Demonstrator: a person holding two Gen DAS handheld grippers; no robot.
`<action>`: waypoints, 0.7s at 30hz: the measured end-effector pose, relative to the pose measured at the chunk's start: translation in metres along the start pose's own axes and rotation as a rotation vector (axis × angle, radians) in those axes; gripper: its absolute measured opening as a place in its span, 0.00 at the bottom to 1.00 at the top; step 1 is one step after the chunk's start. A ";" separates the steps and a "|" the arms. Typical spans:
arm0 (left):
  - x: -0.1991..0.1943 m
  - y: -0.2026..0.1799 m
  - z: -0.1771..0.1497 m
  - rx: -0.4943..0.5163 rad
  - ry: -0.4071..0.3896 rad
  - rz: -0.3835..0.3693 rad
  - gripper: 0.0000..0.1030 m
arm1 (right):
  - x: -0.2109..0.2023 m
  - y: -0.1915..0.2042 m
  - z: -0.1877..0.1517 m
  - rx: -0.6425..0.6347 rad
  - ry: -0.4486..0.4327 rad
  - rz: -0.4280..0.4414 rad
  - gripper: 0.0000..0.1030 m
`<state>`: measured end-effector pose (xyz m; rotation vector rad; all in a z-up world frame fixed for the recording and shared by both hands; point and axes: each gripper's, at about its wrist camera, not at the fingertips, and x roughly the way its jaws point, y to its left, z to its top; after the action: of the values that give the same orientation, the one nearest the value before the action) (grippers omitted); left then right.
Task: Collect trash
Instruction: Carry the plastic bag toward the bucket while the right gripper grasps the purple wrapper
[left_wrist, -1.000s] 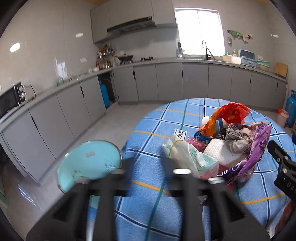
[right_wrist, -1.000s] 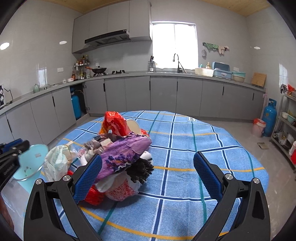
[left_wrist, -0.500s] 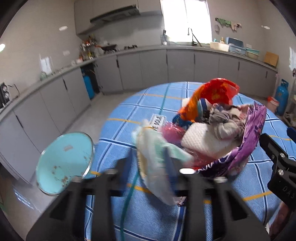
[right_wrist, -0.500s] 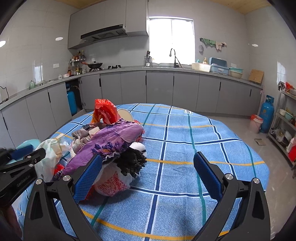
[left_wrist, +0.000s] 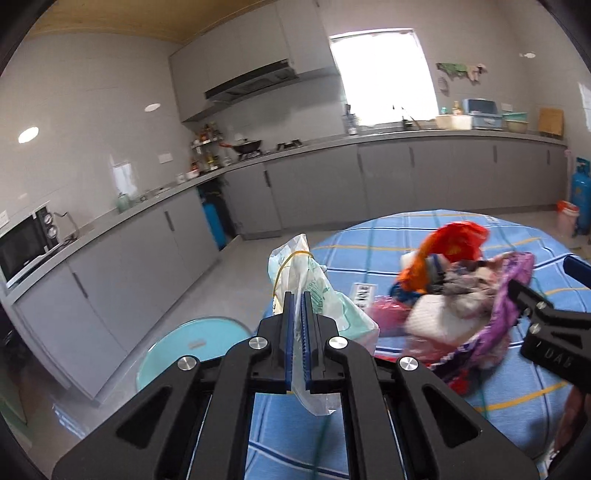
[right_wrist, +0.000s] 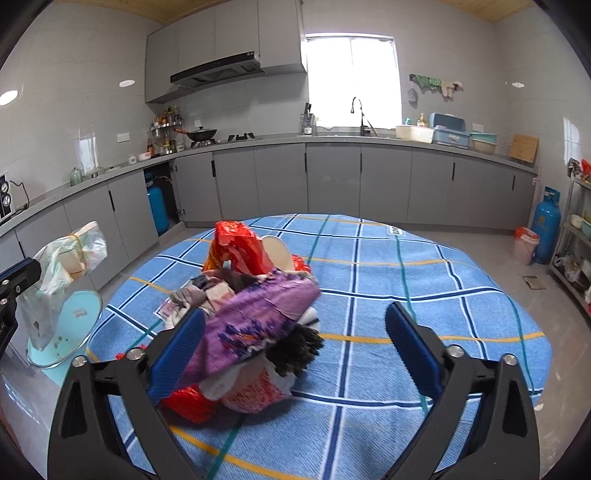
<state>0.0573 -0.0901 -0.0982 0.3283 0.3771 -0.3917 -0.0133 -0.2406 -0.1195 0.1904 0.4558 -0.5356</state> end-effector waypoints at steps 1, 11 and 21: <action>0.002 0.006 -0.002 -0.003 0.004 0.013 0.04 | 0.002 0.003 0.001 -0.003 0.008 0.006 0.76; 0.005 0.030 -0.008 -0.022 0.026 0.058 0.04 | 0.015 0.011 -0.002 0.028 0.090 0.114 0.25; 0.000 0.044 -0.002 -0.032 0.011 0.101 0.04 | -0.001 0.008 0.003 0.015 0.051 0.125 0.36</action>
<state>0.0754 -0.0506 -0.0896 0.3167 0.3755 -0.2848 -0.0090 -0.2346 -0.1162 0.2459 0.4860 -0.4125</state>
